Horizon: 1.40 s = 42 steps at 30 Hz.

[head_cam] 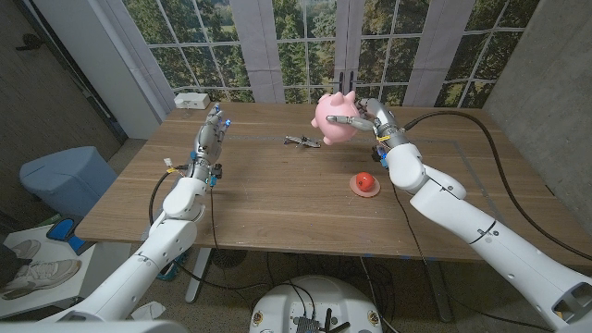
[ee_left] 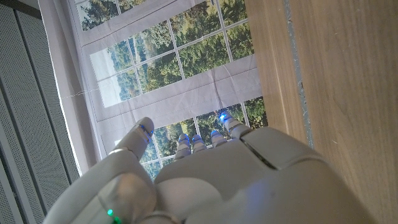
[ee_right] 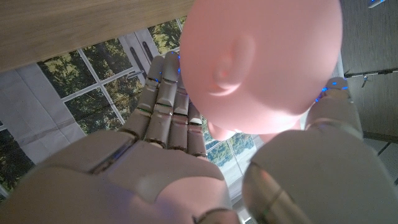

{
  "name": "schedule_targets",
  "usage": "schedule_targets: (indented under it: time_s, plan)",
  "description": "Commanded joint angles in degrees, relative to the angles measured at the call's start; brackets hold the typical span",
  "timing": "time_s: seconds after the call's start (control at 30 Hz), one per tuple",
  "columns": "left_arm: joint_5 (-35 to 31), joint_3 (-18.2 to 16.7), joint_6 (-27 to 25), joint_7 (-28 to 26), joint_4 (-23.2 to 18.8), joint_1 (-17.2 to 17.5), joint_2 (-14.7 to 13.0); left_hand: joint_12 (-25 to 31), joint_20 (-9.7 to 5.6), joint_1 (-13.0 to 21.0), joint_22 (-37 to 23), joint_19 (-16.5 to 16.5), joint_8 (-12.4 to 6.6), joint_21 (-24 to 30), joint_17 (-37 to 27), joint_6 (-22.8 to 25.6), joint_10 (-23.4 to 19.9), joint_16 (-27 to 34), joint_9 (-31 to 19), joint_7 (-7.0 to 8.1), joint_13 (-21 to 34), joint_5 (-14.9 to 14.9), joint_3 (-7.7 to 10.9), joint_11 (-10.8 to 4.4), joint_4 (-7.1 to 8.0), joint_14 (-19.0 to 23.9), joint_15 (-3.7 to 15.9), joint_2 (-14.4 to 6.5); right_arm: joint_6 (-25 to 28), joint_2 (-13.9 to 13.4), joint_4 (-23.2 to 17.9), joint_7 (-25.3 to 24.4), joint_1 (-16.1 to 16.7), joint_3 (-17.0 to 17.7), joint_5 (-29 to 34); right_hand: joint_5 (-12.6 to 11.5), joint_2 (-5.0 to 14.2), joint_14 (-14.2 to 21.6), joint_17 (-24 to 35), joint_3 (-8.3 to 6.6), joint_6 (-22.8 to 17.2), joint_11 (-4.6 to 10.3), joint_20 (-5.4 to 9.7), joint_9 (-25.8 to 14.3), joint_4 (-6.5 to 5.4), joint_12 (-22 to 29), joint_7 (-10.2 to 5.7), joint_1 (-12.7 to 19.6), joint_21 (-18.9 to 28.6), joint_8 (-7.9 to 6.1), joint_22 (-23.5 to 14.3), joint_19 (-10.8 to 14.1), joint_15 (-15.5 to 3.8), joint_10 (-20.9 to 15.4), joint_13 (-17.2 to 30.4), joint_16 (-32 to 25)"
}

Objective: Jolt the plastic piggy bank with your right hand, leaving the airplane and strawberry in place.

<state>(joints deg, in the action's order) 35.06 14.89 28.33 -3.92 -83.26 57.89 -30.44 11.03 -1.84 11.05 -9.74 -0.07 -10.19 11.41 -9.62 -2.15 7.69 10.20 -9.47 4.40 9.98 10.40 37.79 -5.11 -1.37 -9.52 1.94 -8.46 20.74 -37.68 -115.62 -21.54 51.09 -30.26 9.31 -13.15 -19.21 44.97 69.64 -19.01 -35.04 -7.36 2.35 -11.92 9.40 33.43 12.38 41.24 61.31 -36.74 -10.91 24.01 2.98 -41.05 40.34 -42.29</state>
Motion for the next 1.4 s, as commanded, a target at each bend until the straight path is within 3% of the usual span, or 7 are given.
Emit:
schedule_targets:
  time_s: [0.03,0.2,0.73,1.0,1.4]
  plan:
    - [-0.3,0.0,-0.3,-0.6,-0.5,0.1,-0.1,-0.1,-5.05,0.7,-0.3,0.3,-0.08,-0.2,-0.1,0.0,0.0,0.0,-0.3,0.29,0.1,0.0,0.05,0.05,-0.18,-0.3,4.65,-2.3,-6.3,2.7,4.0,-8.7,1.2,0.1,2.6,-0.3,23.88,8.0,0.2,-3.05,-19.3,17.82,4.94,-4.4,-1.13,-0.4,-16.96,23.9,0.3,-0.42,0.0,-0.1,-15.90,-18.1,8.1,0.2]
    - [-0.4,0.0,-0.2,-0.6,-0.5,0.1,-0.1,-0.1,-5.07,0.7,-0.3,0.3,-0.08,-0.2,-0.1,0.0,0.1,0.0,-0.3,0.29,0.1,0.0,0.03,-0.07,-0.19,-0.3,4.65,-2.3,-11.6,6.6,8.1,-18.4,2.4,0.5,5.8,-0.3,23.91,8.1,0.2,-2.98,-19.3,17.81,4.89,-4.5,-1.13,-0.4,-17.11,24.0,0.7,-0.42,0.0,-0.2,-15.95,-18.3,8.2,0.3]
    - [-0.6,-0.1,0.1,-0.6,-0.9,0.3,-0.2,-0.1,-5.10,0.7,-0.3,0.2,-0.06,-0.2,-0.1,-0.1,0.1,0.0,-0.3,0.40,0.1,0.0,-0.01,-0.16,-0.21,-0.3,4.66,-2.3,-19.5,17.0,16.7,-36.6,3.2,3.1,8.3,-0.4,23.93,8.8,0.2,-2.79,-19.7,17.87,4.40,-4.5,-1.14,-0.9,-16.85,24.0,1.7,-0.33,0.1,0.0,-15.92,-18.9,8.1,0.4]
    - [-0.7,-0.2,0.3,-0.8,-1.2,0.6,-0.3,-0.1,-5.13,0.7,-0.3,0.3,-0.06,-0.2,-0.1,-0.1,0.2,0.0,-0.3,0.42,0.1,0.1,-0.01,-0.14,-0.20,-0.3,4.65,-2.4,-20.2,17.1,16.7,-37.1,3.4,3.6,8.5,-0.4,23.97,8.9,0.2,-2.74,-19.6,17.91,4.33,-4.6,-1.18,-1.0,-16.69,23.9,2.0,-0.18,0.2,-0.1,-15.87,-19.0,8.2,0.5]
    - [-0.8,-0.3,0.3,-0.8,-1.6,0.8,-0.3,-0.1,-5.14,0.8,-0.3,0.3,-0.06,-0.2,-0.1,-0.1,0.2,0.0,-0.3,0.36,0.1,0.1,-0.05,-0.18,-0.20,-0.3,4.72,-2.4,-20.8,13.8,14.8,-31.6,4.2,3.6,8.3,-0.4,23.89,9.0,0.2,-2.66,-19.7,18.05,4.57,-4.6,-1.15,-1.3,-16.72,23.9,2.5,-0.01,0.2,-0.4,-15.89,-19.0,8.3,0.8]
